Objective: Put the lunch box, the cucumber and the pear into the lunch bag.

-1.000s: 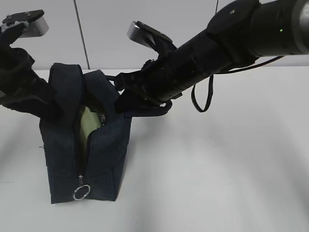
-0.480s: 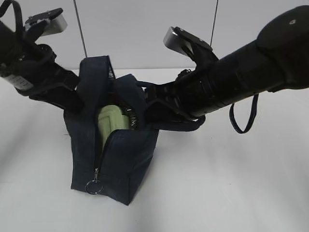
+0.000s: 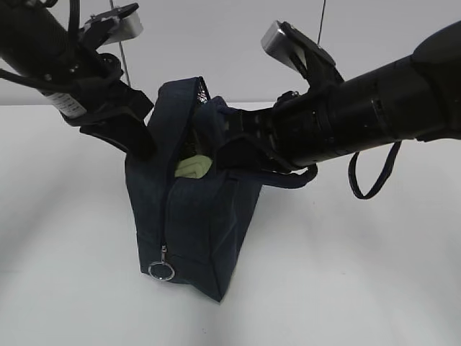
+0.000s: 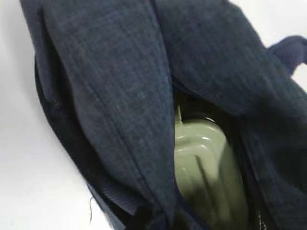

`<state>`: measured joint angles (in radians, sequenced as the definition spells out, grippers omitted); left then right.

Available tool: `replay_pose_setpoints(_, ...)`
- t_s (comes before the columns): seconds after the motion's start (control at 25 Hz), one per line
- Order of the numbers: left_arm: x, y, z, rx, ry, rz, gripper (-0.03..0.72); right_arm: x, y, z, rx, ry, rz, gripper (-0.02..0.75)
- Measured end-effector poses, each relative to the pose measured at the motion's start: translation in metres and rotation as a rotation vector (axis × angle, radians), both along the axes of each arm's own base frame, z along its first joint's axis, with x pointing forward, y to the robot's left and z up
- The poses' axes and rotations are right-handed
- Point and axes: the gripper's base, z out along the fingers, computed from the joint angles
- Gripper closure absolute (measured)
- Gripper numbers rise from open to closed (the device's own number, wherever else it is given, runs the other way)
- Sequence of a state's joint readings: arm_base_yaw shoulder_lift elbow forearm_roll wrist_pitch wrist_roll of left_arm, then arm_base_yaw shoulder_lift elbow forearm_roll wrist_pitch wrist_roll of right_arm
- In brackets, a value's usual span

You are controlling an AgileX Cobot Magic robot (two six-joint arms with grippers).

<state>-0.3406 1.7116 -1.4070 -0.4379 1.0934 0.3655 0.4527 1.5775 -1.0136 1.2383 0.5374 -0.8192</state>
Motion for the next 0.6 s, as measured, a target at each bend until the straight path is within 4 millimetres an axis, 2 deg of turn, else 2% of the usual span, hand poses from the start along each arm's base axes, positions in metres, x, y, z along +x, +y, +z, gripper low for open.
replay_pose_setpoints(0.16,-0.0001,0.0002,-0.0001,0.001,0.002,-0.001,0.665,0.0007,-0.0004,-0.0001,-0.004,-0.006,-0.006,0.665)
replay_pose_setpoints(0.28,-0.0011,0.0003,0.0,0.004,0.011,-0.006,0.64,-0.0002,-0.0003,0.001,-0.003,-0.009,0.002,0.503)
replay_pose_setpoints(0.36,-0.0018,0.0002,-0.0001,0.005,0.018,-0.01,0.589,-0.0012,-0.0001,0.0019,0.0,-0.01,0.01,0.395)
replay_pose_setpoints(0.48,-0.0021,-0.0001,-0.0001,0.006,0.019,-0.011,0.465,-0.003,0.0007,0.0025,0.005,-0.003,0.028,0.282)
replay_pose_setpoints(0.6,-0.0025,0.0,0.0005,0.005,0.019,-0.012,0.37,-0.0045,0.0002,0.0046,0.002,-0.011,0.036,0.248)
